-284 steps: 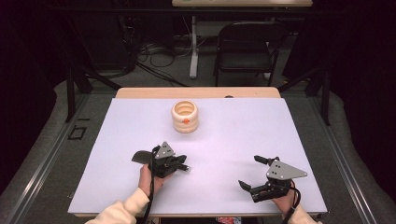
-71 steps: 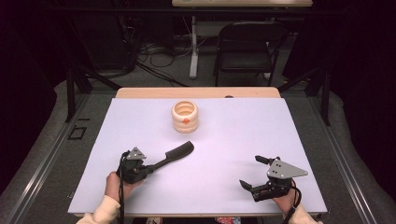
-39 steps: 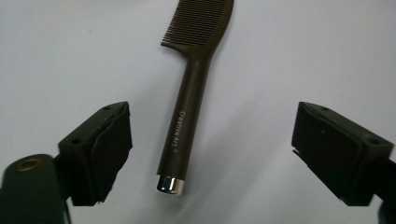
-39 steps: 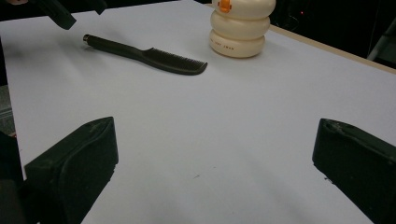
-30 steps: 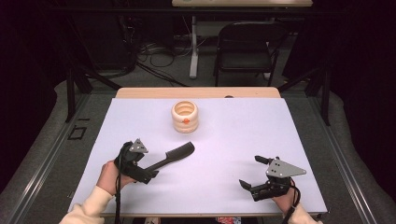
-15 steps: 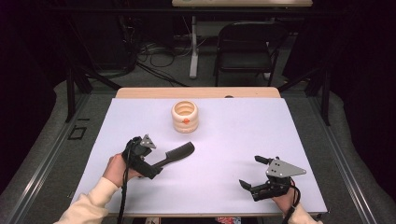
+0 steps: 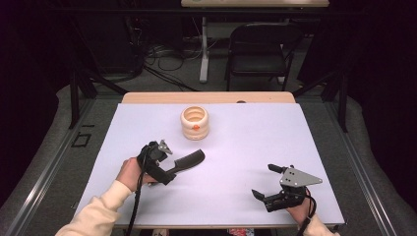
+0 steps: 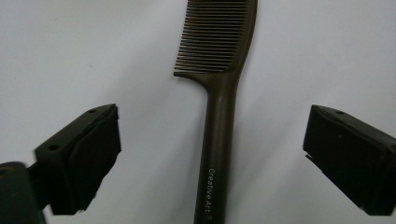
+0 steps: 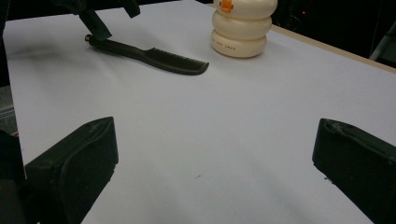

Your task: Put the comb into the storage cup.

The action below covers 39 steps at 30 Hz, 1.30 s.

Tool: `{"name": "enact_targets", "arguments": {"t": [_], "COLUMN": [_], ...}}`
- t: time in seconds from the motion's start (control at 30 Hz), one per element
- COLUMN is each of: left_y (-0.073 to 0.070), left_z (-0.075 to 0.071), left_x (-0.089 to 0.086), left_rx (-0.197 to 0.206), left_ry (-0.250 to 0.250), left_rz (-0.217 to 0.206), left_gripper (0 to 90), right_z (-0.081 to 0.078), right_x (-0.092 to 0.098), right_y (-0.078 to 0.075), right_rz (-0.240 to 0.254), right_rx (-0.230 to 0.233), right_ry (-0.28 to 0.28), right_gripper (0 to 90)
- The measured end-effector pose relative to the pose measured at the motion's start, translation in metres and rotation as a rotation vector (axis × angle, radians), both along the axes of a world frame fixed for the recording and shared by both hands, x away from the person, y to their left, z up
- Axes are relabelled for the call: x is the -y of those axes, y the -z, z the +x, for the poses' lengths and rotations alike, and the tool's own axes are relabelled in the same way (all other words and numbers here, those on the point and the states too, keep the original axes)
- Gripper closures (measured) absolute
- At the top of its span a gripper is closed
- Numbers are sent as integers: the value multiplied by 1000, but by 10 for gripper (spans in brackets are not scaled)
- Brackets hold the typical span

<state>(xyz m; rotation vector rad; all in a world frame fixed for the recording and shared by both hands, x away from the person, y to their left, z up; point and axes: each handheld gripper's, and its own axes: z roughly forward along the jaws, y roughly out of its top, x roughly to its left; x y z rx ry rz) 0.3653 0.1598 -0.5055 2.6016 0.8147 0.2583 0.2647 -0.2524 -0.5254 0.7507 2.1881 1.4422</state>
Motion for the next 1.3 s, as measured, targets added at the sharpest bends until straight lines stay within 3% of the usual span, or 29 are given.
{"name": "enact_targets", "arguments": {"t": [0.23, 0.4, 0.47, 0.53, 0.73, 1.03, 1.3], "left_y": [3, 6, 8, 9, 14, 17, 20], "left_z": [5, 6, 8, 8, 13, 18, 21], "left_x": [5, 10, 12, 12, 17, 19, 24], "left_rx": [-14, -38, -55, -57, -108, -145, -165], "left_ry": [11, 29, 35, 37, 57, 69, 90], "left_rz": [35, 64, 81, 83, 112, 135, 160], "left_gripper": [246, 338, 418, 431, 565, 656, 681], "right_z": [0, 0, 0, 0, 0, 0, 1], "right_x": [0, 0, 0, 0, 0, 1, 1], "right_y": [0, 0, 0, 0, 0, 0, 1], "right_rz": [0, 1, 0, 0, 0, -2, 4], "right_rx": [-2, -1, -3, -3, -4, -6, -7], "right_ry": [0, -1, -1, -1, -1, -1, 1], "right_gripper": [0, 0, 0, 0, 0, 0, 0]}}
